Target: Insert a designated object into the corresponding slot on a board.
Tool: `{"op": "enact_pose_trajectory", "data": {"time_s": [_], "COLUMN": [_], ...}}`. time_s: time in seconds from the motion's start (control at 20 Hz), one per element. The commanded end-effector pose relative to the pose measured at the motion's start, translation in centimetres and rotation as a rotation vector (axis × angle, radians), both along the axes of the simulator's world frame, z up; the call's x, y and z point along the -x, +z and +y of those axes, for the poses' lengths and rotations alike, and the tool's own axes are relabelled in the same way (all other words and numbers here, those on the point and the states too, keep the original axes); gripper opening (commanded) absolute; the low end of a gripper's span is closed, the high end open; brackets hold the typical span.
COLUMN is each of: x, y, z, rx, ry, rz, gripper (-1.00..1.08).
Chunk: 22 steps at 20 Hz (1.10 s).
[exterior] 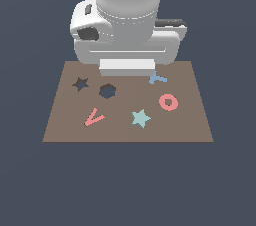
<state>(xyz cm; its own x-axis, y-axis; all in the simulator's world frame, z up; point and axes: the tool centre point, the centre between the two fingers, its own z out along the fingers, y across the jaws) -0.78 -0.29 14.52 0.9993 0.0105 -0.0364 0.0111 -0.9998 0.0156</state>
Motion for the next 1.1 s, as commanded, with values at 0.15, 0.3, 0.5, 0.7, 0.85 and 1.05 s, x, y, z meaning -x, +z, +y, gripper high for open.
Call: {"op": "enact_pose_trajectory", "data": {"time_s": [0.15, 0.3, 0.5, 0.7, 0.85, 1.05], "x": [-0.1, -0.2, -0.6, -1.1, -1.7, -2.6], "y": [0.0, -0.2, -0.6, -1.1, -1.6, -2.5], "z": [0.0, -0.1, -0.1, -0.2, -0.3, -0.2], "rx": [0.0, -0.001, -0.002, -0.004, -0.007, -0.01], "ry": [0.006, 0.025, 0.069, 0.136, 0.202, 0.312], "rz": [0.0, 0.0, -0.001, -0.003, -0.004, -0.006], "gripper": [1.0, 1.0, 1.0, 1.0, 1.0, 1.0]}}
